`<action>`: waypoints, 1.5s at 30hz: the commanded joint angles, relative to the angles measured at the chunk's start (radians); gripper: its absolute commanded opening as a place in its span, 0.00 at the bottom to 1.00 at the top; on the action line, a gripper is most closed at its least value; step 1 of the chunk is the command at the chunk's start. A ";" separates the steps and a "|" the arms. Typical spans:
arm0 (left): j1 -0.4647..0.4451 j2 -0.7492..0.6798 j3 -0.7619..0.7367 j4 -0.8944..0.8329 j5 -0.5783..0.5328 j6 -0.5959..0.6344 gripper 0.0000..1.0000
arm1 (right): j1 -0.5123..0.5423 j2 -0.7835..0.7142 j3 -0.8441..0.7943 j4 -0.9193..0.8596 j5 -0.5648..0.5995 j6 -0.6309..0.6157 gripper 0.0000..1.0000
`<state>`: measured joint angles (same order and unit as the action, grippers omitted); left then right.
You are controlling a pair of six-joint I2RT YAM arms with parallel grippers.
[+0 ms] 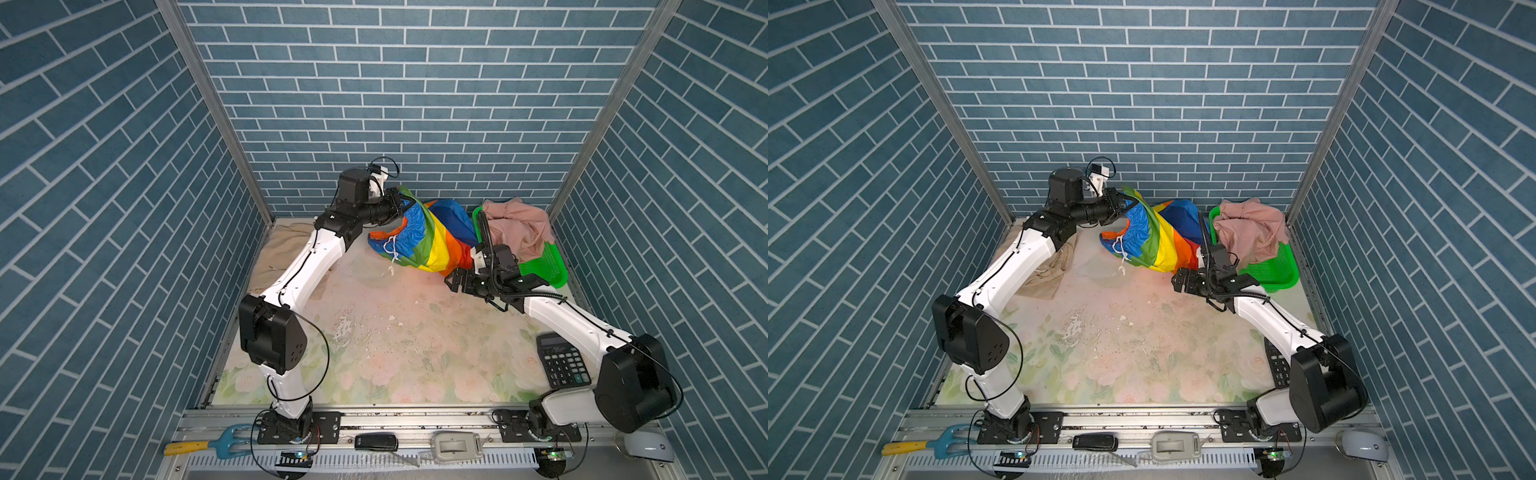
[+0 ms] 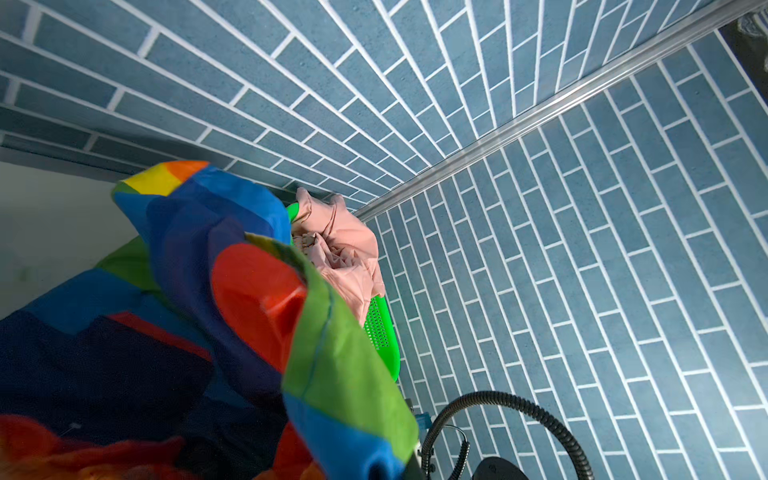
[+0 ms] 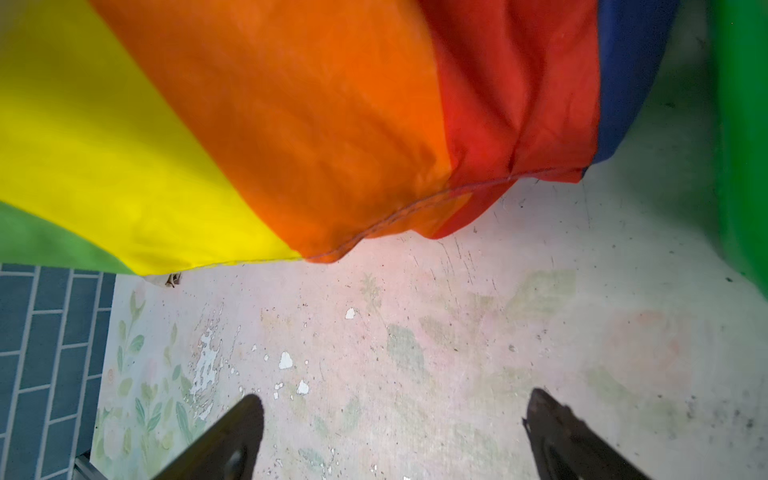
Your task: Fold and stack the shorts
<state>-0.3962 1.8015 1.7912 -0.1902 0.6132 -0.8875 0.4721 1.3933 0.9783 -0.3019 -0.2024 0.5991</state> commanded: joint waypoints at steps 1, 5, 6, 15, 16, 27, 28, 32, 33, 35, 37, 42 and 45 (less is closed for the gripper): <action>-0.006 -0.004 0.038 0.032 -0.015 -0.036 0.00 | 0.018 -0.023 -0.003 0.060 0.002 0.034 0.99; -0.006 -0.017 0.093 0.022 -0.034 -0.031 0.00 | 0.037 0.033 -0.020 0.141 0.010 0.073 0.99; -0.006 -0.017 0.112 0.012 -0.033 -0.029 0.00 | 0.040 0.049 -0.026 0.167 0.008 0.087 0.99; -0.005 -0.070 0.264 -0.047 -0.116 0.011 0.00 | 0.137 0.180 0.008 0.317 0.025 0.140 0.99; -0.006 -0.070 0.275 -0.054 -0.133 0.020 0.00 | 0.157 0.190 0.011 0.334 0.038 0.142 0.99; 0.102 -0.047 0.395 -0.097 -0.231 0.031 0.00 | 0.213 0.282 0.005 0.463 0.020 0.205 0.99; 0.124 -0.047 0.389 -0.096 -0.231 0.020 0.00 | 0.214 0.289 0.002 0.482 0.012 0.217 0.99; 0.188 -0.072 0.313 -0.067 -0.265 0.002 0.00 | 0.240 0.332 -0.006 0.577 -0.004 0.276 0.99; 0.200 -0.086 0.274 -0.031 -0.269 -0.025 0.00 | 0.255 0.347 0.006 0.582 -0.001 0.277 0.99; 0.204 -0.101 0.225 0.012 -0.280 -0.047 0.00 | 0.281 0.385 0.030 0.599 -0.004 0.291 0.99; 0.204 -0.102 0.206 0.029 -0.282 -0.055 0.00 | 0.295 0.438 0.051 0.664 -0.032 0.348 0.99; 0.204 -0.109 0.184 0.058 -0.281 -0.076 0.00 | 0.317 0.556 0.111 0.753 -0.050 0.435 0.99; 0.204 -0.115 0.184 0.048 -0.280 -0.058 0.00 | 0.321 0.597 0.137 0.730 -0.022 0.438 0.99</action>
<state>-0.1902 1.7317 1.9709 -0.2092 0.3355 -0.9516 0.7906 1.9636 1.0843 0.3901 -0.2363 0.9749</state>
